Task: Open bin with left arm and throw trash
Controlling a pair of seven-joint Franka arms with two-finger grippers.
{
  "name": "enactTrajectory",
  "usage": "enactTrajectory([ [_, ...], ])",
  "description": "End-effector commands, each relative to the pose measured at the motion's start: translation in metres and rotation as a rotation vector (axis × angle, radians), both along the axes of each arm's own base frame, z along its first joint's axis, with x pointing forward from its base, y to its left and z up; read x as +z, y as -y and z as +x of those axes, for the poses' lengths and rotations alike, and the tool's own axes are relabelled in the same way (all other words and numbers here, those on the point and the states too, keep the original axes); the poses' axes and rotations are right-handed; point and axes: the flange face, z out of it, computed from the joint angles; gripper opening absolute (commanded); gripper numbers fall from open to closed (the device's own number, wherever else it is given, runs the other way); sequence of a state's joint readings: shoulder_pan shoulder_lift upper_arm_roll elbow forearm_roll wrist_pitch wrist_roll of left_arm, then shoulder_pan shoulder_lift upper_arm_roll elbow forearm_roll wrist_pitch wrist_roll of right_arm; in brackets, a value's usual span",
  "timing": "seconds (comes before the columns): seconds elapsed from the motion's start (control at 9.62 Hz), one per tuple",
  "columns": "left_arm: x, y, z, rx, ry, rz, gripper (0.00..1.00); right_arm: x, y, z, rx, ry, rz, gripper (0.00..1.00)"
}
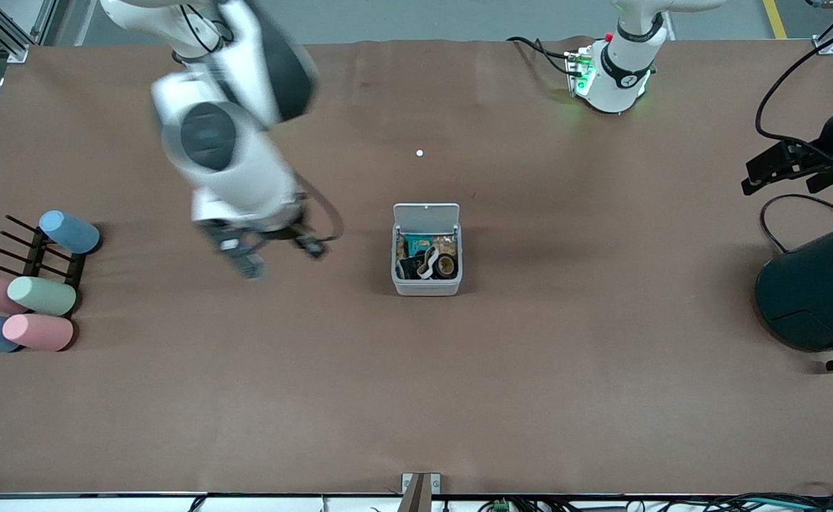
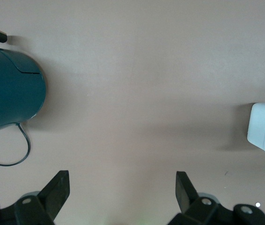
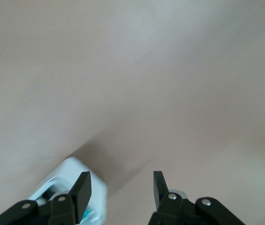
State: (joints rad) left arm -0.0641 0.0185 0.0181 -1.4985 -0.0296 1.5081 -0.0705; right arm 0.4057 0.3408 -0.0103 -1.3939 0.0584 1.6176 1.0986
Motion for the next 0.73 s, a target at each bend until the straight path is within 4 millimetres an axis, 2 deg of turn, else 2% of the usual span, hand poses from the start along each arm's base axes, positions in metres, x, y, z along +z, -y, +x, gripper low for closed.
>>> enactTrajectory([
  [0.0,0.005,-0.001,-0.006,0.0,0.016,0.011,1.0,0.023,0.13,-0.014,0.16,-0.044,0.059,0.66],
  [0.1,0.004,-0.001,-0.004,-0.004,0.015,0.036,1.0,0.038,0.184,-0.027,0.258,-0.055,0.087,0.68],
  [0.21,0.004,-0.001,-0.004,-0.018,0.015,0.036,1.0,0.059,0.227,-0.041,0.363,-0.059,0.117,0.72],
  [0.31,0.003,-0.003,-0.003,-0.018,0.014,0.035,1.0,0.083,0.267,-0.058,0.481,-0.051,0.149,0.81],
  [0.42,0.006,-0.004,-0.003,-0.015,0.02,0.036,1.0,0.102,0.292,-0.075,0.574,-0.053,0.161,0.86],
  [0.52,0.007,-0.003,-0.002,-0.015,0.023,0.036,1.0,0.116,0.299,-0.085,0.634,-0.053,0.129,0.9],
  [0.62,0.005,-0.003,0.0,-0.015,0.018,0.035,1.0,0.132,0.297,-0.087,0.664,-0.047,0.08,0.9],
])
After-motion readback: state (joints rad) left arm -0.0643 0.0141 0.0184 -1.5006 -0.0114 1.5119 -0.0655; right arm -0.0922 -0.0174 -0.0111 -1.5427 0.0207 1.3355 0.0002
